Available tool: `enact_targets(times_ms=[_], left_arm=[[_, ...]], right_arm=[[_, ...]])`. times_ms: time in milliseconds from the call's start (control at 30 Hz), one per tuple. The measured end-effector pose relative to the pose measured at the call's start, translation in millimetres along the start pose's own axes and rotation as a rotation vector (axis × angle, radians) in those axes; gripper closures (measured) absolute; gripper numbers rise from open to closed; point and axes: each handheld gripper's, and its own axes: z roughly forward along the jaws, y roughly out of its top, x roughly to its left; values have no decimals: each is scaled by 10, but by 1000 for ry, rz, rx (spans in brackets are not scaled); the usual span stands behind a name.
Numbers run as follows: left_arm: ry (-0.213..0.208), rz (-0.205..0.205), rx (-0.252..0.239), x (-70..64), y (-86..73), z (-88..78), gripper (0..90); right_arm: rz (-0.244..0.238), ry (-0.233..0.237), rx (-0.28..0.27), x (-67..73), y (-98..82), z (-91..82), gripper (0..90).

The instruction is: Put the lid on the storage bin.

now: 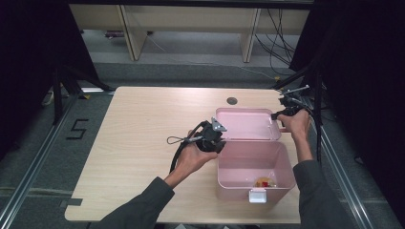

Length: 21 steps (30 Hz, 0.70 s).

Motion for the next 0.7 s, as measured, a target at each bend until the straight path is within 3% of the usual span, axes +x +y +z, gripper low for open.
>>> enact_targets(times_ms=[100, 133, 167, 267, 300, 433, 467, 600, 633, 667, 700], left_arm=[[-1, 1, -1, 3, 0, 2, 799], [0, 2, -1, 2, 0, 2, 799], [0, 2, -1, 2, 0, 2, 799], [-1, 4, -3, 5, -1, 4, 799], [0, 4, -3, 4, -1, 5, 799], [0, 7, -4, 5, 0, 7, 799], [0, 5, -6, 5, -1, 7, 799], [-3, 7, -6, 7, -2, 8, 798], [-4, 7, -7, 7, -3, 8, 798], [1, 7, -6, 3, -5, 6, 798], [4, 7, -6, -1, -5, 3, 798]], right_arm=[[7, -10, -1, 8, 9, 11, 763], [43, 9, 12, 32, 9, 22, 763], [10, -7, 9, 15, 12, 29, 765], [10, -6, 21, 23, 14, 51, 786], [49, 2, 33, 52, 12, 51, 790], [44, -4, 33, 55, 15, 77, 801], [74, -15, 38, 76, 11, 80, 811], [42, -24, 24, 66, 24, 79, 824], [35, -46, 14, 76, 31, 55, 831], [73, -39, 21, 112, 32, 40, 834], [35, -42, 5, 87, 34, 29, 837]])
